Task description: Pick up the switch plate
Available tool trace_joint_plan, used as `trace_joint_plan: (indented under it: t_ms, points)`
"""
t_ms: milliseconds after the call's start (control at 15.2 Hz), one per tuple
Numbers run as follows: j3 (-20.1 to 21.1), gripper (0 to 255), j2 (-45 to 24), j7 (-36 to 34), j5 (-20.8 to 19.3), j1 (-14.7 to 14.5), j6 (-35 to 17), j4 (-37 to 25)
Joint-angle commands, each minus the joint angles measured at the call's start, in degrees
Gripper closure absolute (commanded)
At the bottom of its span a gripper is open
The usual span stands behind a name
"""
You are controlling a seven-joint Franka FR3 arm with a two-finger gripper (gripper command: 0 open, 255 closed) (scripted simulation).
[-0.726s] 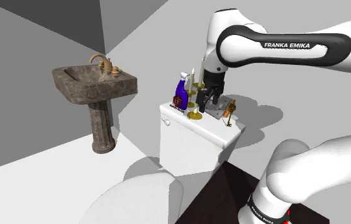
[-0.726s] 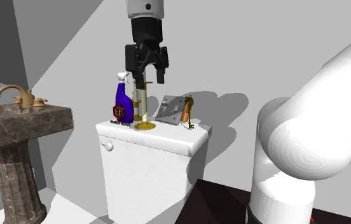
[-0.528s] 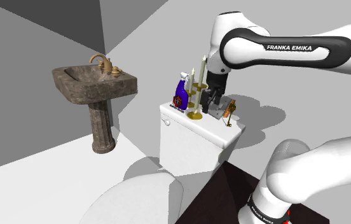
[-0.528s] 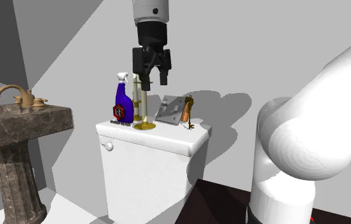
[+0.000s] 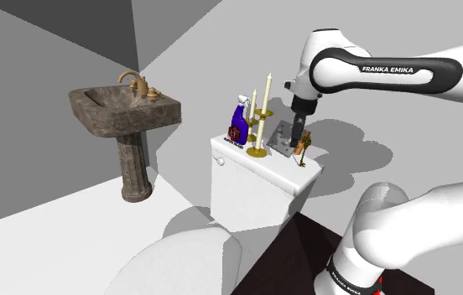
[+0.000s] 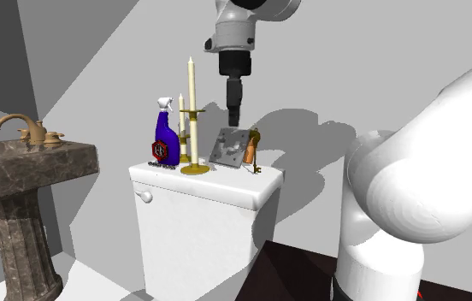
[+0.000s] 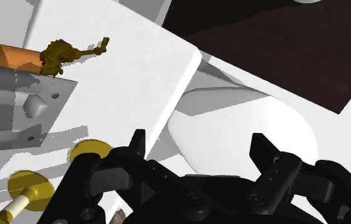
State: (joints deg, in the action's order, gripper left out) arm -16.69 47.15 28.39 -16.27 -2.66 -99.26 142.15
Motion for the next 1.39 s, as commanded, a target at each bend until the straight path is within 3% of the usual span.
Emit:
trace_joint_plan:
  t_ms: [0, 330, 594, 858, 1056, 1320]
  points:
    - [-4.7, 0, -0.6, 8.7, -2.6, -0.8, -1.5, 0.0]
    - [-16.0, 0, -6.2, 28.3, -6.5, -4.9, -5.0, -4.4]
    - [-25.6, 0, -13.0, 44.1, -7.0, -10.5, -7.9, -10.1]
    - [-36.7, 0, -21.9, 60.9, -4.0, -18.8, -10.7, -17.4]
    - [-47.6, 0, -30.8, 75.2, 2.1, -27.5, -12.6, -23.6]
    - [-49.2, 0, -31.9, 76.1, 2.8, -28.3, -15.1, -22.0]
